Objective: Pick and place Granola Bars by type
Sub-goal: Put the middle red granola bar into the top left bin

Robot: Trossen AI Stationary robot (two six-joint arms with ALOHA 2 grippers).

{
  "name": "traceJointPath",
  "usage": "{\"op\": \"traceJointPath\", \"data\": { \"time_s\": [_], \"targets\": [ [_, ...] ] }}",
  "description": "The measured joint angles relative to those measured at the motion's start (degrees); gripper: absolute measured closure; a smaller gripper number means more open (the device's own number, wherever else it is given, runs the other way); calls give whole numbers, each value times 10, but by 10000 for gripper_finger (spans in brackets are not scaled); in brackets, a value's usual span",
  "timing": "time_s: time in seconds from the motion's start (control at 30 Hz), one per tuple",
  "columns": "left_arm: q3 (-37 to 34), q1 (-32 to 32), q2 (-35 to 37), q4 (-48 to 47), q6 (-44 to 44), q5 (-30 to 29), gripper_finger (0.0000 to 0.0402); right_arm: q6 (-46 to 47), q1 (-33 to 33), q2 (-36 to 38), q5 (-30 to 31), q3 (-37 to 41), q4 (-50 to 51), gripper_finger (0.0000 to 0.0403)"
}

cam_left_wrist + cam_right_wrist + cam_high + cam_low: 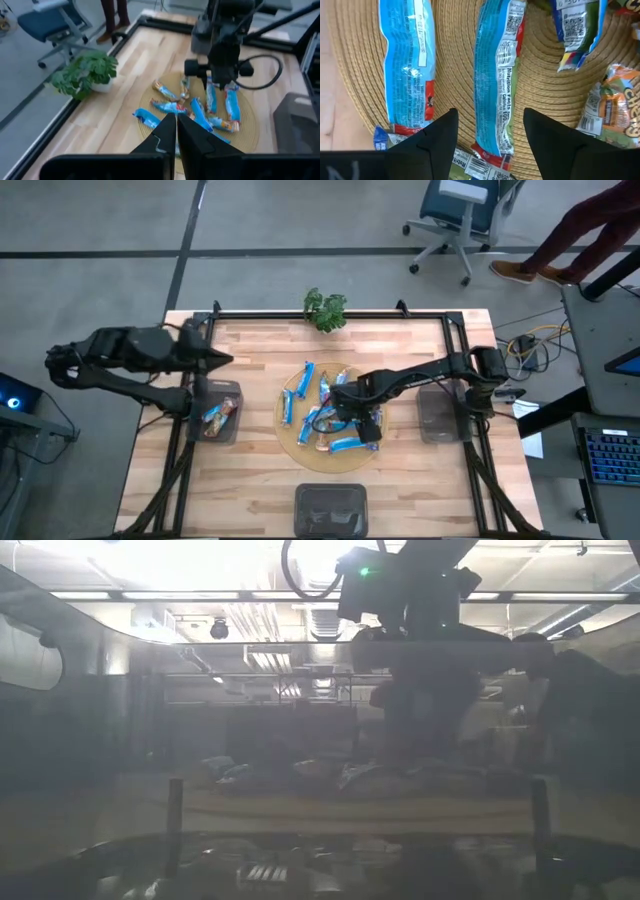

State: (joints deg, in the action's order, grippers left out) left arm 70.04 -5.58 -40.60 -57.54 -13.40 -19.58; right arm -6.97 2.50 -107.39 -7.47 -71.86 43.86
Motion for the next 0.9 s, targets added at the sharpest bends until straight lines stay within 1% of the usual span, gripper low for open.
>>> {"op": "traceJointPath", "data": {
  "time_s": [0.13, 0.23, 0.33, 0.5, 0.63, 0.73, 0.9],
  "targets": [
    [0, 0, 29, 0, 0, -4, 401, 8, 0, 0, 1, 14, -14, 188],
    [0, 0, 44, 0, 0, -25, 401, 10, 0, 0, 2, 23, -24, 188],
    [1, 1, 60, 0, -1, -47, 401, 17, 0, 0, 19, 27, -30, 189],
    [-1, 0, 65, 0, -3, -55, 402, 22, 0, 0, 20, 31, -31, 194],
    [0, 0, 69, 0, -4, -59, 402, 25, 0, 0, 12, 45, -38, 225],
    [0, 0, 67, 0, -4, -59, 402, 28, 0, 0, 1, 55, -41, 256],
    [0, 0, 68, 0, -4, -59, 402, 29, 0, 0, 1, 58, -42, 313]
  ]
}}
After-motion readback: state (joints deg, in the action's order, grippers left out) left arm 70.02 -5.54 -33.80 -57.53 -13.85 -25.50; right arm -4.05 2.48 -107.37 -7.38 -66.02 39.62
